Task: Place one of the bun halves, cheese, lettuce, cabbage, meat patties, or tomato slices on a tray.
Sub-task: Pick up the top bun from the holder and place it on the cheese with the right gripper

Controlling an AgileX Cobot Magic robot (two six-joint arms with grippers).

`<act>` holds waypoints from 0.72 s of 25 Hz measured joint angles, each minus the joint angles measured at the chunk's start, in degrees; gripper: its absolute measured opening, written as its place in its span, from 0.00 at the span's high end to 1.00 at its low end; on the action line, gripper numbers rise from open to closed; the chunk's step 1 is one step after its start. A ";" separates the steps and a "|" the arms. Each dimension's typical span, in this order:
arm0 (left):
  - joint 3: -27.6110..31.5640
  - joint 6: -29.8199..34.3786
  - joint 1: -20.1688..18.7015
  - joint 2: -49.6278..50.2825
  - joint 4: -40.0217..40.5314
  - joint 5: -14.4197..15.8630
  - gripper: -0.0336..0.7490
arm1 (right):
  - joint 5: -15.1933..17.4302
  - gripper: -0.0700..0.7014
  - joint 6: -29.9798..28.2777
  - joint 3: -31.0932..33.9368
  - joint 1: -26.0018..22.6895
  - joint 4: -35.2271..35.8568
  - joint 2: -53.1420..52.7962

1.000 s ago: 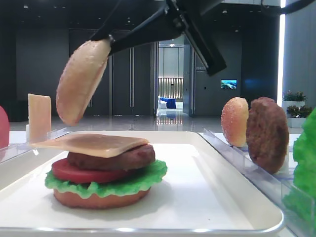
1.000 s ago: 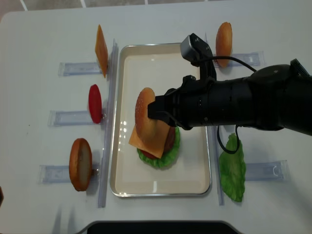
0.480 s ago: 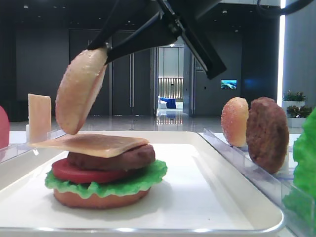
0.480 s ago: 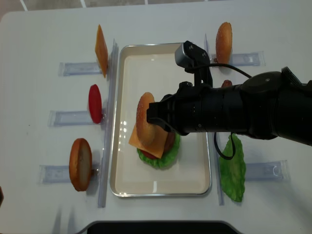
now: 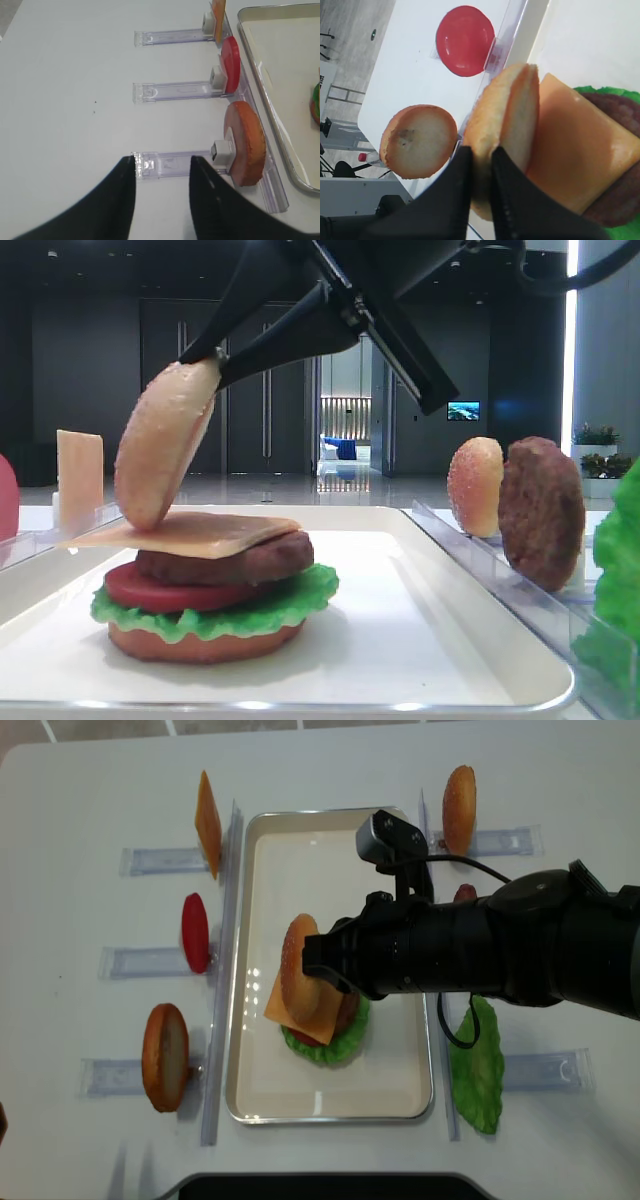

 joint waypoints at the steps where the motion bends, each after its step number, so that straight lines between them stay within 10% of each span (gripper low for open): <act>1: 0.00 0.00 0.00 0.00 0.00 0.00 0.60 | 0.00 0.81 -0.06 0.00 0.00 0.05 0.00; 11: 0.00 0.00 0.00 0.00 0.00 0.00 0.60 | 0.00 0.80 -0.07 0.00 0.00 0.04 0.00; 18: 0.00 0.00 0.00 0.00 0.00 0.00 0.60 | -0.11 0.55 -0.12 0.00 0.00 0.04 0.11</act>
